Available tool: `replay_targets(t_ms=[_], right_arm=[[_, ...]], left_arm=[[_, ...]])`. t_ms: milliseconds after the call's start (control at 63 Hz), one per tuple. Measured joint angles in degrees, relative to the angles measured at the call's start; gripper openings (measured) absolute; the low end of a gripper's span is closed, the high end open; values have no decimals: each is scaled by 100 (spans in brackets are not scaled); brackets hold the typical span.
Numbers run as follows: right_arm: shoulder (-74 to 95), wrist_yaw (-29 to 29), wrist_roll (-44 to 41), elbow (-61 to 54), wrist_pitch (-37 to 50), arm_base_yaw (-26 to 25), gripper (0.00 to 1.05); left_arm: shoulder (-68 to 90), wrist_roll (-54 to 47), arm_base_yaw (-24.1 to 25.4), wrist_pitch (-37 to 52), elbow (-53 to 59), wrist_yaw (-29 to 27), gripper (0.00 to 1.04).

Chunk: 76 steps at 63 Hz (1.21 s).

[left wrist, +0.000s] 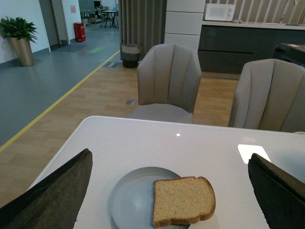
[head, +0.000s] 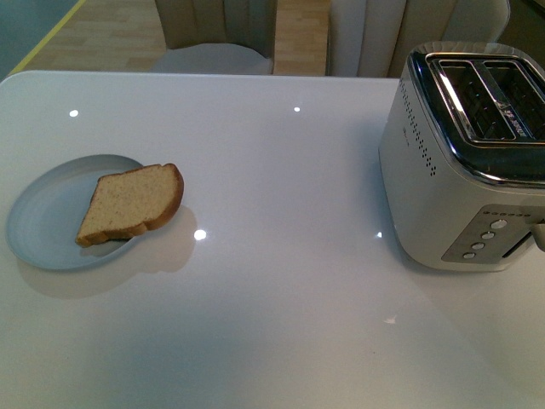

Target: Left arm holds plate, right arm toasts bread

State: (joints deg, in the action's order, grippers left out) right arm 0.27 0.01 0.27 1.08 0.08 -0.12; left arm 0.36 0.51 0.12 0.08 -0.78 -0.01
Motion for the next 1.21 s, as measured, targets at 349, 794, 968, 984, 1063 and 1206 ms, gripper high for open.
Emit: replay_targets(t_ms=[349, 794, 968, 984, 1063, 1206], right_arm=[[2, 0, 0, 0, 0, 0, 96], [0, 2, 0, 0, 0, 2, 96], [2, 2, 0, 0, 0, 2, 96], [0, 2, 0, 0, 0, 2, 96], [2, 2, 0, 0, 0, 2, 96], [2, 0, 0, 0, 0, 2, 96]], left_arm=[[0, 0, 0, 0, 0, 0, 98], [3534, -474, 597, -1954, -1821, 2350, 98], [5598, -619, 992, -319, -2190, 2514, 98], [5825, -643, 1027, -153, -2236, 2503, 98], [6760, -739, 1156, 455, -2441, 2435, 98], [8301, -796, 1401, 1132, -2835, 2210, 98]])
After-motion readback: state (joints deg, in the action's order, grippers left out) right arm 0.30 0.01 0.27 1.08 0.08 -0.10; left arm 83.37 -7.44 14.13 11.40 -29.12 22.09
